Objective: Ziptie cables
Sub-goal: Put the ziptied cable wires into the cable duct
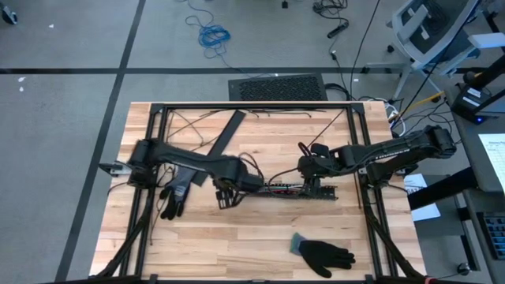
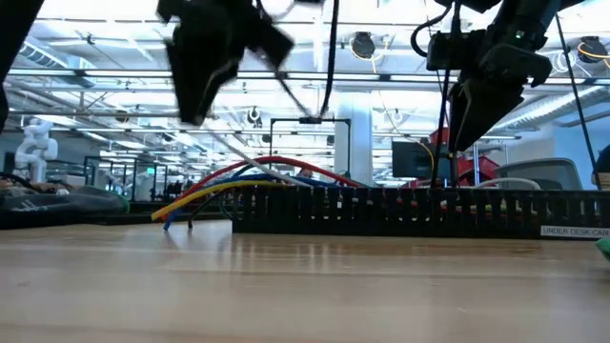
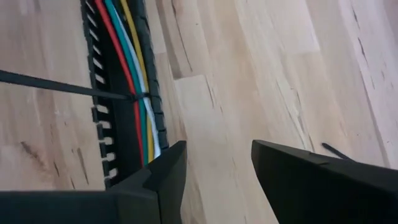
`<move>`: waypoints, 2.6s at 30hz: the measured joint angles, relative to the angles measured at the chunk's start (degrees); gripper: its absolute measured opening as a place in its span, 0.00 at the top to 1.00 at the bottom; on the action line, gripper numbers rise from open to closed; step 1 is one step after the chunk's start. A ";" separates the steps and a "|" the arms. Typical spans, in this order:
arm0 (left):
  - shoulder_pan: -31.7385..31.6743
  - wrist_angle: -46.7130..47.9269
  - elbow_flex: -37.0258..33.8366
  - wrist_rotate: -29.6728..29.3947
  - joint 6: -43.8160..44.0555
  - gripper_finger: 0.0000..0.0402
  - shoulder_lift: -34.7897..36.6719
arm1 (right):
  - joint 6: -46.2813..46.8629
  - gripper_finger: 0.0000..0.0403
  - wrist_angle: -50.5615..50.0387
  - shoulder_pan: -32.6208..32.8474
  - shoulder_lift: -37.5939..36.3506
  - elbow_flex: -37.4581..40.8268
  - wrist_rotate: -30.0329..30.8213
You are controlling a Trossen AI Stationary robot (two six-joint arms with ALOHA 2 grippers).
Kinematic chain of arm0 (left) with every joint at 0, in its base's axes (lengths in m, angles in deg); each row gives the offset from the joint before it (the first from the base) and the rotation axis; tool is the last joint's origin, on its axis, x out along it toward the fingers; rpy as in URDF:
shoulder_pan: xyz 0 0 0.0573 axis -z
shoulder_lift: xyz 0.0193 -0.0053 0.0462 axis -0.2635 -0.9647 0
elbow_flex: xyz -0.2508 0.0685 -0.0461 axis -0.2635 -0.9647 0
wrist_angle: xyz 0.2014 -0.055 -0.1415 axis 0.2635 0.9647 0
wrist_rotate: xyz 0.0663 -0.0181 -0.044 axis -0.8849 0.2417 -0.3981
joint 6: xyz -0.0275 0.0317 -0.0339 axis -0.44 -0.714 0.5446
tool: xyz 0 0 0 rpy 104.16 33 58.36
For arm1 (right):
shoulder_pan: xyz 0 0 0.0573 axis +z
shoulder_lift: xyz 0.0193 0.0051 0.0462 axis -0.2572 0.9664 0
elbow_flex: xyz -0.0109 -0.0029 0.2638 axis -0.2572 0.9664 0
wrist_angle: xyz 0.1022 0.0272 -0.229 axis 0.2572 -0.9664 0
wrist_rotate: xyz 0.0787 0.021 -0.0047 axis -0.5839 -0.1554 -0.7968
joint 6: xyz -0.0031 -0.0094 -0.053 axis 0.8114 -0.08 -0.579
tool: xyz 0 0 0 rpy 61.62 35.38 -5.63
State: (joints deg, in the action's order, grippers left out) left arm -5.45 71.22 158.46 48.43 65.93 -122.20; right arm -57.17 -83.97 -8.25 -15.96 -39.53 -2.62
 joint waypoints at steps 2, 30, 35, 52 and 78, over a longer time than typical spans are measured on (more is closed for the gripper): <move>-0.01 0.33 0.79 -3.16 2.13 0.44 3.09 | 0.01 0.57 0.74 0.00 -0.14 0.00 0.38; 12.10 -55.70 -24.38 -13.80 30.05 0.97 7.84 | 1.52 0.57 -1.90 -1.11 -0.36 -0.02 0.87; 12.11 -59.43 -25.90 -10.16 40.92 1.00 1.92 | 1.99 0.60 -2.92 -1.51 -0.36 -0.02 0.90; 14.01 -42.28 -22.96 -15.36 64.18 1.00 0.38 | -0.43 1.00 -3.29 -3.68 -0.36 -0.02 1.10; 9.81 -18.37 -15.86 -33.14 60.93 1.00 0.41 | 1.72 1.00 -3.09 -4.85 -6.54 -0.02 2.65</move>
State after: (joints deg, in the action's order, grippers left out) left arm 4.36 52.84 142.60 15.28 126.86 -121.80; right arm -55.45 -87.06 -13.10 -22.50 -39.55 0.03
